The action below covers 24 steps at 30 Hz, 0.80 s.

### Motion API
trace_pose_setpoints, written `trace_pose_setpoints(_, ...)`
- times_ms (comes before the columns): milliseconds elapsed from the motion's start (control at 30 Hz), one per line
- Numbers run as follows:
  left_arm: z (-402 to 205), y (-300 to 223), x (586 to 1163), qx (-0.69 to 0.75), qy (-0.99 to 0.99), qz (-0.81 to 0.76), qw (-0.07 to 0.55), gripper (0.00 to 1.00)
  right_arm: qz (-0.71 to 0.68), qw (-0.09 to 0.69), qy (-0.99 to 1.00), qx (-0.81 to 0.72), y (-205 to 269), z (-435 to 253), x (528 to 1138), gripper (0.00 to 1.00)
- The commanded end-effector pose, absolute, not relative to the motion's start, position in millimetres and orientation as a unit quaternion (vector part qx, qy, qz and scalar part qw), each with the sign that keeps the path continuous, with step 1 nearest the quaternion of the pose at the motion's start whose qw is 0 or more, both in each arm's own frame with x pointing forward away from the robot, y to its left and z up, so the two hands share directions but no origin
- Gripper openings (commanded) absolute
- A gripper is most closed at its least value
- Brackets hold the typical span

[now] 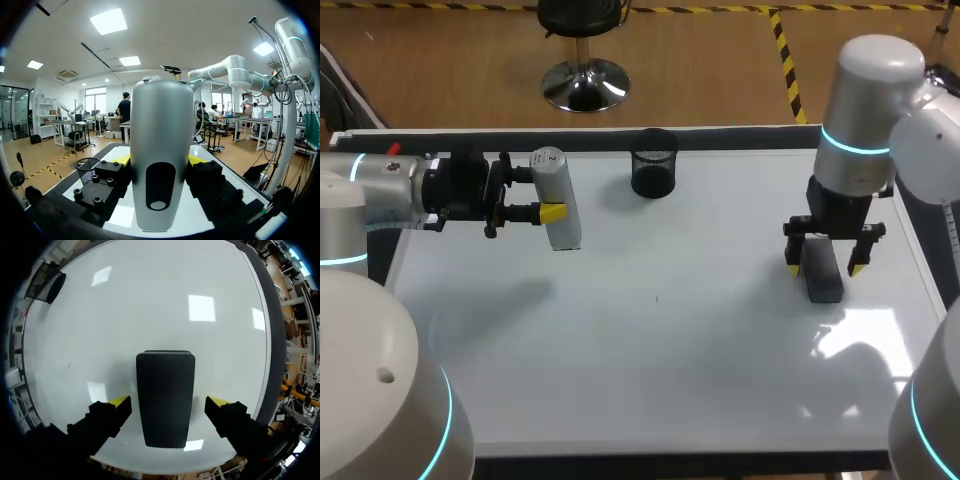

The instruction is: Pick up the inspection probe, press it on each red-marked spot on the whiteboard one by one, put down the probe, pick up the eraser, and wipe off all the red marks.

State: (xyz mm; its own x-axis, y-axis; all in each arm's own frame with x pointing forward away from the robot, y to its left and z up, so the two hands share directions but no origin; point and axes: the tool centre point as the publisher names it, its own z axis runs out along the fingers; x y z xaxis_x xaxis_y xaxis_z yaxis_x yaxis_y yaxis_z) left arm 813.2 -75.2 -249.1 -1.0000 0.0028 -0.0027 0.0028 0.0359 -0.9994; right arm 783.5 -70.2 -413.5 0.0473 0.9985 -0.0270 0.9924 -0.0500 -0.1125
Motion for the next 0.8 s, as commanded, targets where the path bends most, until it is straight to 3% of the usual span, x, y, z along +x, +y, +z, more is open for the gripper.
trace_pose_setpoints(33,-248,-75,812,-0.001,-0.720,0.694,-0.002,0.00,0.044,0.022,-0.686,-0.726,-73,-397,778,1.00)
trace_pose_setpoints(800,-248,-75,812,-0.001,-0.720,0.694,-0.002,0.00,0.035,-0.006,-0.659,-0.751,-73,-351,772,1.00)
